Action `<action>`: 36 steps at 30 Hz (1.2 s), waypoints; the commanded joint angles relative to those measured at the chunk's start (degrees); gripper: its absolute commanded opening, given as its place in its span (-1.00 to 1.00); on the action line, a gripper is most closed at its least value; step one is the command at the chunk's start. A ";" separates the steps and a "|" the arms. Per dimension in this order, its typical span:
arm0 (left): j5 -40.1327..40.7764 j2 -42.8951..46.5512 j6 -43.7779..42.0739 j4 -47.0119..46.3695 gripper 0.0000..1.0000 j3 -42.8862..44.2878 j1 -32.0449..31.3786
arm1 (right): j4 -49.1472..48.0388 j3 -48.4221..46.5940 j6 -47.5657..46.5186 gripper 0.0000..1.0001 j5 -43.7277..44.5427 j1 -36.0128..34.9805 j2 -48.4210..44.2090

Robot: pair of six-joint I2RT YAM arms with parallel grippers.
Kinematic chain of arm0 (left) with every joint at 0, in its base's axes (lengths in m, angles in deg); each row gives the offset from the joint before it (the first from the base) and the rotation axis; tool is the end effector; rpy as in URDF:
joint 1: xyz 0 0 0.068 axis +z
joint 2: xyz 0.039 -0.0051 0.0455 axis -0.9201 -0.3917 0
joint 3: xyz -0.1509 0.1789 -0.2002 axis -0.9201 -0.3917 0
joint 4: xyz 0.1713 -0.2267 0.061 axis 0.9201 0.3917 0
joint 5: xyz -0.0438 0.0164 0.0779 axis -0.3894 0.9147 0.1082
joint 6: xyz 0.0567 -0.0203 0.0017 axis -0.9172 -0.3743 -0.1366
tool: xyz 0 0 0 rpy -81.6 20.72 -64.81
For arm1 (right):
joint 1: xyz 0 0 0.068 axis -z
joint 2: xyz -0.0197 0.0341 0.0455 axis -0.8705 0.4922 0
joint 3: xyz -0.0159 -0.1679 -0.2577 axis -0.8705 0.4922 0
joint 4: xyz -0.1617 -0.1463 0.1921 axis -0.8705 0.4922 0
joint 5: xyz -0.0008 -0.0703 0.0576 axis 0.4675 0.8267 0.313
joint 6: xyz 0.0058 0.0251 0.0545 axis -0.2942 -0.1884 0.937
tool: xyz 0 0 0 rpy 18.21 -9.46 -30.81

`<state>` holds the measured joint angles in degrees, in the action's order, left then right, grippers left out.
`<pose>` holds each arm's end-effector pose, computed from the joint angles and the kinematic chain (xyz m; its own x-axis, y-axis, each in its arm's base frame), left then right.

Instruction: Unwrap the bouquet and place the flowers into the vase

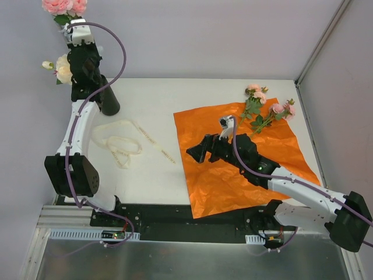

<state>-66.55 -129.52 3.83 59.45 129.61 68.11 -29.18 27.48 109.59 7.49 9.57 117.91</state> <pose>0.3896 0.0200 0.5233 0.3566 0.1882 -0.9151 -0.3367 0.9396 0.0621 0.1634 0.2038 0.3131 -0.3709 0.1190 -0.9210 -0.7108 0.6019 0.3640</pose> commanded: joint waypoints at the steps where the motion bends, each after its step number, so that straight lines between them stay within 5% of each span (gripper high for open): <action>1: 2.11 -2.03 3.44 0.31 -1.00 -0.97 1.73 | -0.01 -2.72 -0.82 0.99 1.56 -0.39 -1.90; 5: 2.99 -3.79 6.69 8.83 -1.00 0.61 2.08 | 1.65 -2.98 0.67 0.99 6.12 -0.39 -2.42; 16: 0.63 -1.60 12.94 20.17 -0.28 -1.41 2.08 | 6.14 -4.38 2.25 0.99 9.56 -0.13 -2.34; 25: -11.31 6.30 18.47 30.19 0.71 -5.19 2.08 | 8.86 -5.62 7.79 0.99 11.92 1.01 -1.28; 31: -26.42 14.30 23.12 33.01 0.82 -11.25 1.99 | 12.29 -5.97 9.64 0.99 15.71 3.03 -0.49; 36: -38.55 19.40 35.24 33.81 0.85 -17.75 1.91 | 15.19 -4.39 10.87 0.98 20.89 7.07 -1.28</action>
<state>-91.36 -113.78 28.33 92.02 116.23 70.01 -15.78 23.94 118.36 22.55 13.70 117.40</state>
